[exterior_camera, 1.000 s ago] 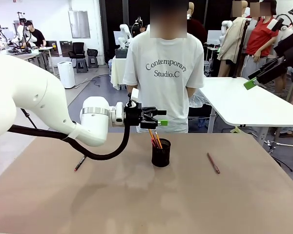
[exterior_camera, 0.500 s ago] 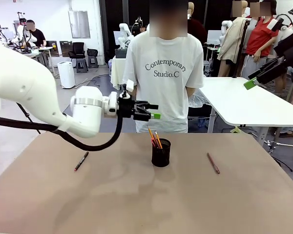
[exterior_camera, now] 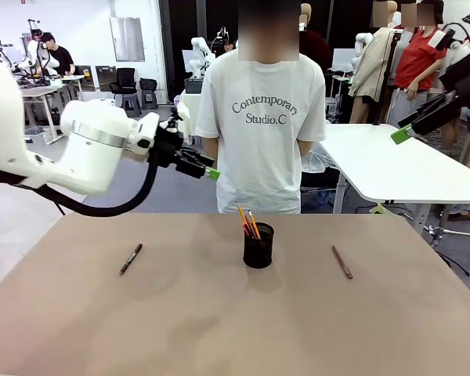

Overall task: Place the pens into the pen holder.
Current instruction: Pick up a writing instrument from the table and place it into the Pen holder.

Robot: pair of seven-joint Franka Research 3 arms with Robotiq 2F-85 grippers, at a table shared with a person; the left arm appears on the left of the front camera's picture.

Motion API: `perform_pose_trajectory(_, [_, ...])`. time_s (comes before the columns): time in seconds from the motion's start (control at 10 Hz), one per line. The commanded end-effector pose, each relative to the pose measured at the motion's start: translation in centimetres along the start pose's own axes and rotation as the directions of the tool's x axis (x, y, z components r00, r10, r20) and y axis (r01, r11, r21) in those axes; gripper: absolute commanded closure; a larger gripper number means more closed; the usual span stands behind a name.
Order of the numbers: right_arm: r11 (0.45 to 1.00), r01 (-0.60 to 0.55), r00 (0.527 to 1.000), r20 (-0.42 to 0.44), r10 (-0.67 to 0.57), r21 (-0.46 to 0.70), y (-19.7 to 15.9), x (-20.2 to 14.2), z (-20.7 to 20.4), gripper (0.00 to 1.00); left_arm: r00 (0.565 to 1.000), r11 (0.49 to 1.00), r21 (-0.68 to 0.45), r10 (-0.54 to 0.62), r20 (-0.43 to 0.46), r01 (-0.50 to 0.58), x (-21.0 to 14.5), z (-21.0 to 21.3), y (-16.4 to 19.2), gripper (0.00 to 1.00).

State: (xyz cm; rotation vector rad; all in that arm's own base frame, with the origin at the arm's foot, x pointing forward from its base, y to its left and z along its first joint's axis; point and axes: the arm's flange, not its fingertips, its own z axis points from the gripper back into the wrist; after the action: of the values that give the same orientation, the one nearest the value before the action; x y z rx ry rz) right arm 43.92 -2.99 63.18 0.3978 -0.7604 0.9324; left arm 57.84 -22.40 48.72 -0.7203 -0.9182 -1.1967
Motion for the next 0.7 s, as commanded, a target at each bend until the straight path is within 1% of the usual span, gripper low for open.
perform_pose_trajectory(0.0, [1.0, -0.003, 1.0, 0.008, 0.003, 0.004, 0.0, 0.1, 0.1, 0.0, 0.967, 0.987, 0.086, 0.152, -0.202, -0.137, 0.4, 3.3, -0.5, 0.0])
perform_pose_trajectory(0.1, [1.0, -0.003, 1.0, 0.008, 0.003, 0.004, 0.0, 0.1, 0.1, 0.0, 0.928, 0.966, 0.179, 0.234, -0.29, -0.187, 0.7, 4.8, -0.9, 0.0])
perform_pose_trajectory(0.2, [1.0, -0.003, 1.0, 0.008, 0.003, 0.004, 0.0, 0.1, 0.1, 0.0, 0.871, 0.935, 0.261, 0.326, -0.367, -0.24, 0.6, 5.8, -0.8, 0.0])
perform_pose_trajectory(0.3, [1.0, -0.003, 1.0, 0.008, 0.003, 0.004, 0.0, 0.1, 0.1, 0.0, 0.789, 0.905, 0.319, 0.407, -0.46, -0.28, 0.3, 6.7, -0.6, 0.0])
perform_pose_trajectory(0.4, [1.0, -0.003, 1.0, 0.008, 0.003, 0.004, 0.0, 0.1, 0.1, 0.0, 0.725, 0.878, 0.378, 0.463, -0.51, -0.295, -0.4, 6.9, -0.3, 0.0])
perform_pose_trajectory(0.5, [1.0, -0.003, 1.0, 0.008, 0.003, 0.004, 0.0, 0.1, 0.1, 0.0, 0.67, 0.863, 0.407, 0.494, -0.554, -0.3, -1.1, 6.6, 0.2, 0.0])
perform_pose_trajectory(0.6, [1.0, -0.003, 1.0, 0.008, 0.003, 0.004, 0.0, 0.1, 0.1, 0.0, 0.616, 0.836, 0.459, 0.538, -0.576, -0.3, -2.0, 6.0, 0.6, 0.0])
